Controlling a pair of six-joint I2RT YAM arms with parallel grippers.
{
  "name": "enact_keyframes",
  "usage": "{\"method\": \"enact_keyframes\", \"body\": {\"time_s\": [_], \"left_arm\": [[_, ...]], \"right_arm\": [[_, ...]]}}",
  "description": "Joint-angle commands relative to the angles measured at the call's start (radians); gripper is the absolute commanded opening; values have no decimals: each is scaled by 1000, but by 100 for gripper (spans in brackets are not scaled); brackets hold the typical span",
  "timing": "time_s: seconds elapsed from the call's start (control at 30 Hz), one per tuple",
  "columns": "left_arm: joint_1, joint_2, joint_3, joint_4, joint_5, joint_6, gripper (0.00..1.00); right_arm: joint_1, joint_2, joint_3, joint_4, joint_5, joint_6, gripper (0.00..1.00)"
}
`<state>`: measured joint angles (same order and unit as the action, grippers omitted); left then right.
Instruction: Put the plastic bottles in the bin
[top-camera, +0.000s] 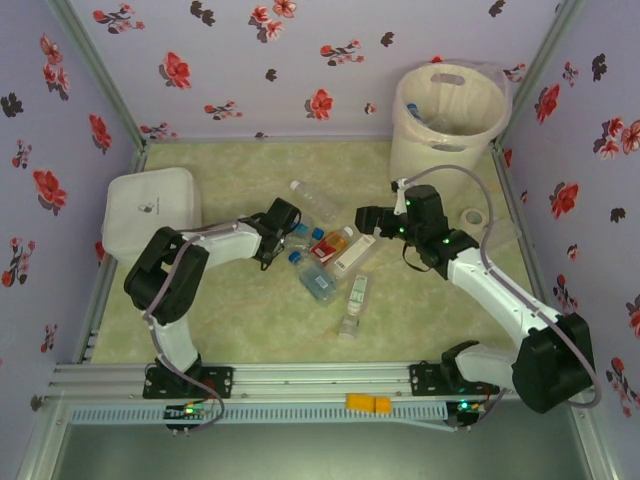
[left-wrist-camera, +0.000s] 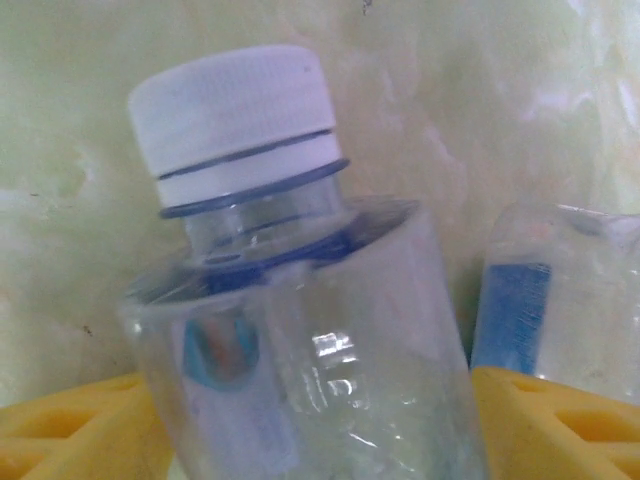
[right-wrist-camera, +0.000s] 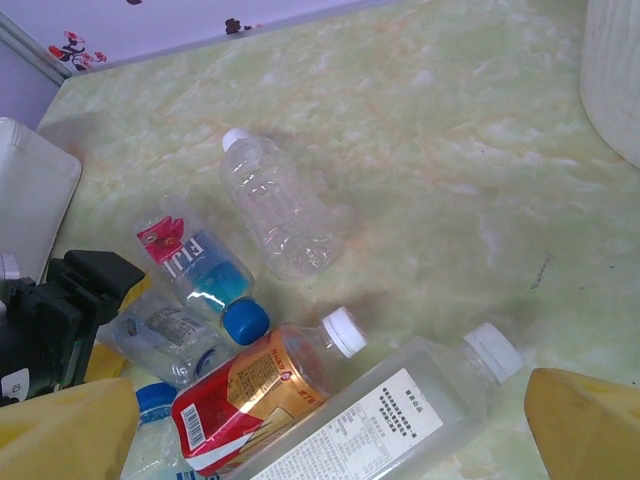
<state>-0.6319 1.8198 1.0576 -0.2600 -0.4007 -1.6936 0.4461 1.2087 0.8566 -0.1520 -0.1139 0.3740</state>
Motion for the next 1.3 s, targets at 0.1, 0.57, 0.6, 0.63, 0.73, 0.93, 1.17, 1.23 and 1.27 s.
{"method": "enact_keyframes", "body": {"time_s": [0.1, 0.57, 0.6, 0.63, 0.73, 0.93, 1.17, 1.23, 1.27], "left_arm": [[22, 50, 6, -6, -39, -19, 64], [76, -123, -129, 136, -154, 35, 46], [82, -152, -144, 153, -171, 61, 46], [87, -182, -156, 173, -190, 91, 45], [99, -270, -181, 254, -225, 236, 44], [102, -479, -220, 400, -179, 641, 44], [101, -578, -201, 433, 32, 854, 44], [100, -572, -191, 431, 113, 852, 44], [100, -565, -190, 438, 142, 847, 44]], "right_arm": [[6, 41, -12, 42, -25, -6, 100], [6, 48, 3, 27, -76, 23, 100], [6, 45, -1, 26, -83, 23, 100], [6, 43, -5, 28, -90, 24, 100], [6, 51, -7, 61, -126, 40, 100], [12, 98, 15, 181, -309, 94, 100], [44, 166, 88, 279, -538, 101, 100], [71, 176, 95, 296, -554, 84, 100], [81, 179, 97, 309, -549, 83, 100]]}}
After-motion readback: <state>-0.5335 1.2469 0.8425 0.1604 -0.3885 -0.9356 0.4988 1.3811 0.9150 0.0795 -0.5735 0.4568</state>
